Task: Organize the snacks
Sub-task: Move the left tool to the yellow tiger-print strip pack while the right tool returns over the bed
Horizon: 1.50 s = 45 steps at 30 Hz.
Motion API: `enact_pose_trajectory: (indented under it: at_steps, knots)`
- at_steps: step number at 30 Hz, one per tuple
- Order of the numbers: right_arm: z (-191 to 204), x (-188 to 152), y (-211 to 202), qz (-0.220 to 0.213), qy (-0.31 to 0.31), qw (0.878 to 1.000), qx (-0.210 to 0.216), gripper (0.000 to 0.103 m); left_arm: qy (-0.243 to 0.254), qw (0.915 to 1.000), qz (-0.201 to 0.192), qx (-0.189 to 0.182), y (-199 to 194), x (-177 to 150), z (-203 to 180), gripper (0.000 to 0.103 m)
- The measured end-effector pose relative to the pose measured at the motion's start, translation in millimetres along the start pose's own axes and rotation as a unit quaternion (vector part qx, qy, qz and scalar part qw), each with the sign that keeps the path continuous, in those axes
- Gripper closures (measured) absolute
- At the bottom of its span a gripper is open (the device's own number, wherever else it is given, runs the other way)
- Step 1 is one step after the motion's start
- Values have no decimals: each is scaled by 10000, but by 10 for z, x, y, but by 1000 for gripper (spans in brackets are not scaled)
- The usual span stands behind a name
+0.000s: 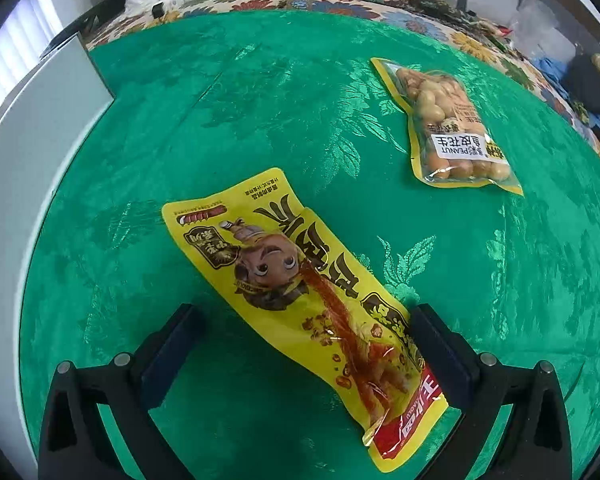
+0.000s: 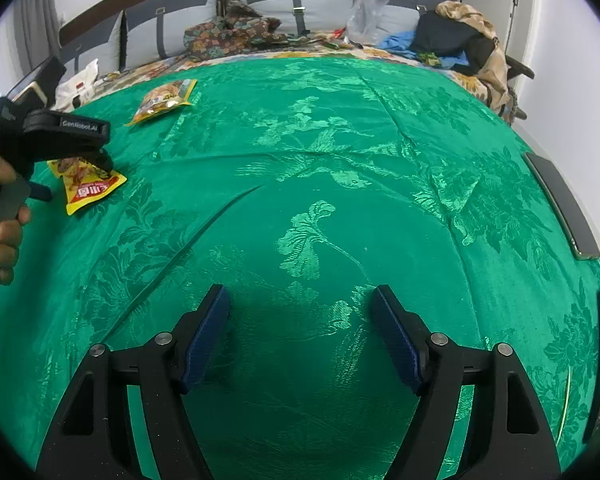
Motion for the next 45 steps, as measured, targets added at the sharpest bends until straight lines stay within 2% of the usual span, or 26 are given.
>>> enact_pose_trajectory:
  at_steps: [9, 20, 25, 29, 35, 42, 45]
  knots:
    - [-1, 2, -1, 3, -2, 10000, -4, 25, 316, 9994, 76, -127, -54, -111, 156, 0]
    - [-1, 2, -1, 6, -1, 10000, -7, 25, 984, 9944, -28, -388, -125, -303, 441, 0]
    - [-2, 2, -1, 7, -1, 10000, -9, 25, 1370, 9889, -194, -536, -151, -387, 541, 0]
    - [-2, 2, -1, 8, -1, 10000, -11, 25, 1470, 9869, -304, -597, -161, -401, 627, 0]
    - [-4, 2, -1, 9, 0, 10000, -11, 25, 1659, 9810, -681, -739, -172, -463, 753, 0]
    - [-4, 2, -1, 11, -1, 10000, -14, 25, 1702, 9768, -1012, -816, -163, -476, 839, 0]
    - [-5, 3, -1, 13, -1, 10000, -18, 25, 1625, 9749, -1274, -832, -172, -530, 864, 0]
Point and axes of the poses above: each gripper's, at about its wrist camera, not at the fingertips, and y roughly the way its jaws point, z to its left, x to its top, the point moved 1 cm from there along y, roughly the way its jaws point, and after that the axes turned 2 degrees about x, right-handed, at the moved point
